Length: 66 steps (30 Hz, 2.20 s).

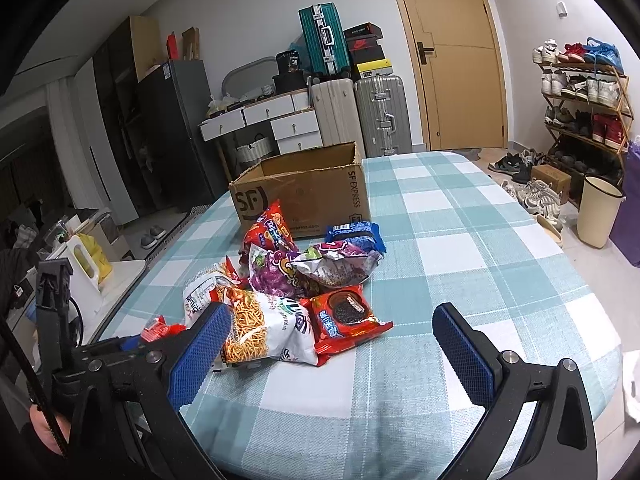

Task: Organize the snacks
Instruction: 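Lower the left gripper onto the red-black wafer pack and close it, then lift the wafer pack with the left gripper while the right gripper grasps the orange noodle bag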

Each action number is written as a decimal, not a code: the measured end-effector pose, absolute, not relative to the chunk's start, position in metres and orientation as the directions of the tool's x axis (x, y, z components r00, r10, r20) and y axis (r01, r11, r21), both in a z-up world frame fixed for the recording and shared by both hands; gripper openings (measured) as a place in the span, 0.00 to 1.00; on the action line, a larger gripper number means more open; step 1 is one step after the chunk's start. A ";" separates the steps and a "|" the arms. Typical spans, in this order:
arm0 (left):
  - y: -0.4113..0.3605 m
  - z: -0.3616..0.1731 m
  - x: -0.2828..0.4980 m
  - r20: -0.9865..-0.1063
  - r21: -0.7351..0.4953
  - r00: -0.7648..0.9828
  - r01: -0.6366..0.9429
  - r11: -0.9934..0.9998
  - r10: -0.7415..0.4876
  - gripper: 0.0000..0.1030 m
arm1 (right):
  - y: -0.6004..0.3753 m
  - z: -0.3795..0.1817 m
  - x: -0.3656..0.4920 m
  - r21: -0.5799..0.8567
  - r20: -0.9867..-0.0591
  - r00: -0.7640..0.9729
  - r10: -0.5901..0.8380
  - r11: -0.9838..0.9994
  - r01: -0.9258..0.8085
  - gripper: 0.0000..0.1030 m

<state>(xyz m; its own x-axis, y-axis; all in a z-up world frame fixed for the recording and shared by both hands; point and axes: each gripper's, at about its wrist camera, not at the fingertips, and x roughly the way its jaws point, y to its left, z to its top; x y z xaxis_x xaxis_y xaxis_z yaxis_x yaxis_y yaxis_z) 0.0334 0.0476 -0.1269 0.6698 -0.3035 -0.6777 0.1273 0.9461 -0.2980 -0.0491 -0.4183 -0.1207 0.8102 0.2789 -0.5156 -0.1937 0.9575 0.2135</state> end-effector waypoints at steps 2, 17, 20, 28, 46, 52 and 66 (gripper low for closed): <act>0.050 -0.123 0.032 -0.672 -0.295 0.677 0.128 0.947 -0.301 0.44 | -0.416 -0.122 -0.049 0.214 -0.517 0.806 0.289 0.955 -0.205 1.00; 0.065 -0.107 0.030 -0.652 -0.285 0.703 0.121 0.951 -0.285 0.44 | -0.391 -0.143 -0.030 0.230 -0.544 0.743 0.390 0.921 -0.315 1.00; 0.067 -0.107 0.032 -0.654 -0.281 0.704 0.115 0.953 -0.278 0.44 | -0.384 -0.148 -0.025 0.235 -0.549 0.726 0.413 0.910 -0.340 1.00; 0.070 -0.107 0.038 -0.658 -0.289 0.697 0.117 0.950 -0.286 0.44 | -0.363 -0.160 -0.009 0.214 -0.571 0.689 0.447 0.891 -0.400 1.00; 0.079 -0.101 0.055 -0.658 -0.297 0.697 0.108 0.949 -0.285 0.44 | -0.337 -0.174 0.017 0.135 -0.608 0.662 0.438 0.879 -0.458 0.75; 0.079 -0.100 0.056 -0.657 -0.302 0.696 0.109 0.947 -0.289 0.44 | -0.344 -0.179 0.023 0.175 -0.624 0.629 0.464 0.867 -0.466 0.52; 0.077 -0.090 0.050 -0.641 -0.300 0.710 0.117 0.947 -0.291 0.44 | -0.354 -0.172 0.015 0.236 -0.585 0.628 0.513 0.849 -0.473 0.48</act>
<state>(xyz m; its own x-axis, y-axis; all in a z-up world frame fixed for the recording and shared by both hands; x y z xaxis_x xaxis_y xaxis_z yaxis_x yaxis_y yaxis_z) 0.0496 0.0774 -0.0898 0.7104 -0.2911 -0.6408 0.1169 0.9466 -0.3004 0.0148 -0.3540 -0.1717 0.6285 0.5130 -0.5847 -0.4730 0.8488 0.2362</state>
